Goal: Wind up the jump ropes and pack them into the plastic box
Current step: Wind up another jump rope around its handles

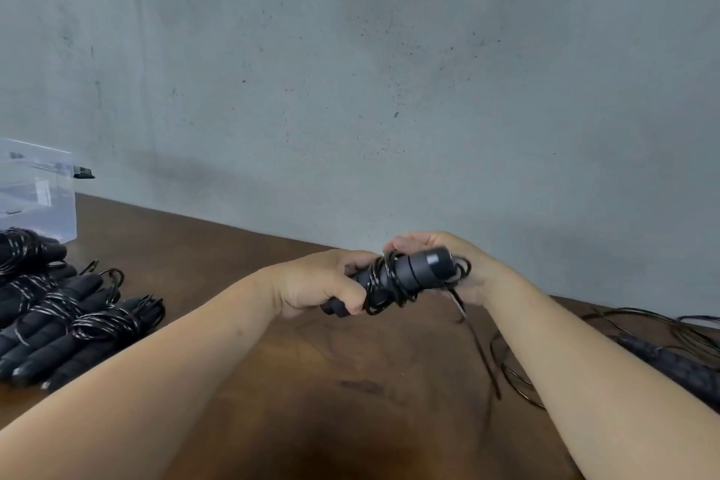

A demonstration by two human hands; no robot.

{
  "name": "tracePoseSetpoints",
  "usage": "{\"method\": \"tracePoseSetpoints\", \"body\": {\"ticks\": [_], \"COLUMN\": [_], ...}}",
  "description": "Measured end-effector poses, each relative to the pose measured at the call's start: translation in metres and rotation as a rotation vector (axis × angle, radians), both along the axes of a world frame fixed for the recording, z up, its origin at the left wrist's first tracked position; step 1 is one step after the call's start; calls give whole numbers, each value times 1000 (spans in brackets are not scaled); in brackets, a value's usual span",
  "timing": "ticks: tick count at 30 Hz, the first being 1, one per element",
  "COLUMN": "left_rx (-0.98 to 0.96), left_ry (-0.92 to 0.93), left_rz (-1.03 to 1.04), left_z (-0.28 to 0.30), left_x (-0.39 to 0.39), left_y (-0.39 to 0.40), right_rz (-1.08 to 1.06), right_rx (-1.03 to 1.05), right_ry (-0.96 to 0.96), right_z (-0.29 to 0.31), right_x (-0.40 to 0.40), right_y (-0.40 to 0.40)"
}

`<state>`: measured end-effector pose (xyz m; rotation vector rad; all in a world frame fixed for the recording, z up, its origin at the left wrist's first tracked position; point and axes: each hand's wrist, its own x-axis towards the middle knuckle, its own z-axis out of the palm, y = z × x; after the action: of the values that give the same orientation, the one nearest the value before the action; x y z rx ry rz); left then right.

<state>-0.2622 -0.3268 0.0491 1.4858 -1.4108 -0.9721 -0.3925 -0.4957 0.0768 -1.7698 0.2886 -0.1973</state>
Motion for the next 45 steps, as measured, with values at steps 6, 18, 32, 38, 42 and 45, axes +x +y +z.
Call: {"method": "tracePoseSetpoints", "body": {"ticks": [6, 18, 32, 38, 42, 45], "left_rx": [-157, -80, 180, 163, 59, -32], "left_ry": [339, -568, -718, -349, -37, 169], "left_rz": [212, 819, 166, -40, -77, -96], "left_z": [-4, -2, 15, 13, 3, -2], "left_x": [-2, 10, 4, 0, -1, 0], "left_y": [-7, -21, -12, -4, -6, -10], "right_rz": [-88, -121, 35, 30, 11, -62], "right_rx": [177, -607, -1037, -666, -310, -114], "right_ry": [-27, 315, 291, 183, 93, -24], "right_z": [-39, -24, 57, 34, 14, 2], "right_x": [6, 0, -5, -9, -8, -4], "right_y": [13, 44, 15, -2, -10, -13]}}
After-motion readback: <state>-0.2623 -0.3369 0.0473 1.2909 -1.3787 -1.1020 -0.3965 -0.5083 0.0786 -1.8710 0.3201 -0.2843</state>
